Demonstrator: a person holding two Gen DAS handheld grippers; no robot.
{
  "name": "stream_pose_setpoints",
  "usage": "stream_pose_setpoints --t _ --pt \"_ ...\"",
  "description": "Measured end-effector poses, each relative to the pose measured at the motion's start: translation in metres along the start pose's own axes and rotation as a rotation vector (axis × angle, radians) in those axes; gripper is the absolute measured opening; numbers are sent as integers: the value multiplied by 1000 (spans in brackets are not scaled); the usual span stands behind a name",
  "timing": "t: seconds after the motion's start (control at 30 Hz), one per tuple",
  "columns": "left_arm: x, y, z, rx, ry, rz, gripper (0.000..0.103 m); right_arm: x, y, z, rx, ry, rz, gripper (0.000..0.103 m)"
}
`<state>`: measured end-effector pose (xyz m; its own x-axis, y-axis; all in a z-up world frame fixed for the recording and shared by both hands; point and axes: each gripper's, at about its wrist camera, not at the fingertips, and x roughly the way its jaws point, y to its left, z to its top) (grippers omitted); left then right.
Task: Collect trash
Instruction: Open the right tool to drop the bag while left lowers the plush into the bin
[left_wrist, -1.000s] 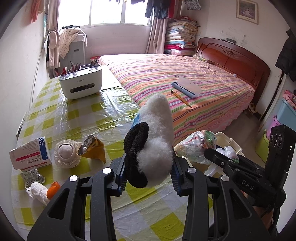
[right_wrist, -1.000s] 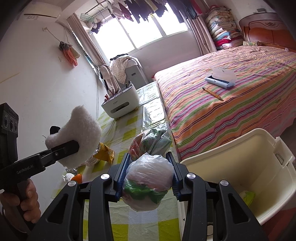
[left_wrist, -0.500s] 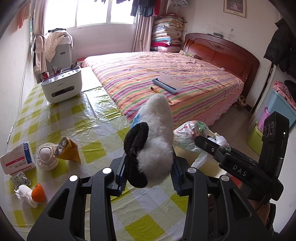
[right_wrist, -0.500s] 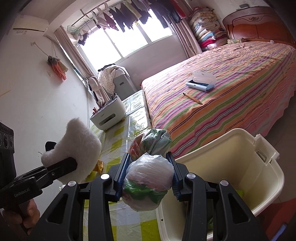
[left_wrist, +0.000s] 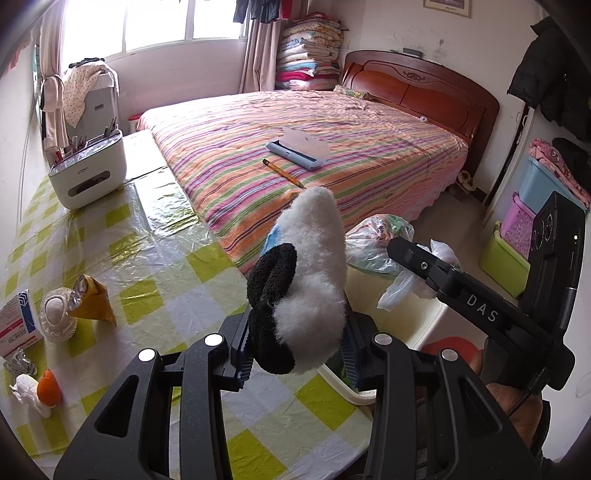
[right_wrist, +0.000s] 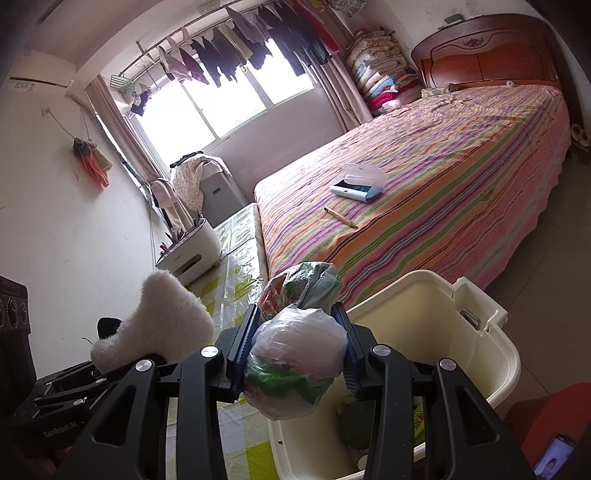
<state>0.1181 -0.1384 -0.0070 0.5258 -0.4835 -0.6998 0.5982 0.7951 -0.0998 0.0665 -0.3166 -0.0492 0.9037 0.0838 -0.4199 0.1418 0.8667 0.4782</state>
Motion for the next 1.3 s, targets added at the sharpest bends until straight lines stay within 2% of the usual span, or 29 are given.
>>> stream_pose_setpoints --t 0.23,0.5,0.63,1.07,1.27,1.3 --pt "16 -18 -3 35 25 -22 37 -8 -10 4 21 -30 -49 41" --pt "28 -30 -10 59 57 -32 37 -12 -21 5 64 -49 -52 42" --pt "32 -33 -12 64 65 -35 37 -21 -29 7 104 -101 -65 52" --pt "53 -38 -14 59 126 -59 38 -26 -41 13 184 -144 -30 53" --pt "64 -42 -15 70 142 -42 45 -28 -38 12 163 -159 -34 53" --pt "64 -43 -15 73 142 -37 51 -28 -39 12 166 -157 -36 53"
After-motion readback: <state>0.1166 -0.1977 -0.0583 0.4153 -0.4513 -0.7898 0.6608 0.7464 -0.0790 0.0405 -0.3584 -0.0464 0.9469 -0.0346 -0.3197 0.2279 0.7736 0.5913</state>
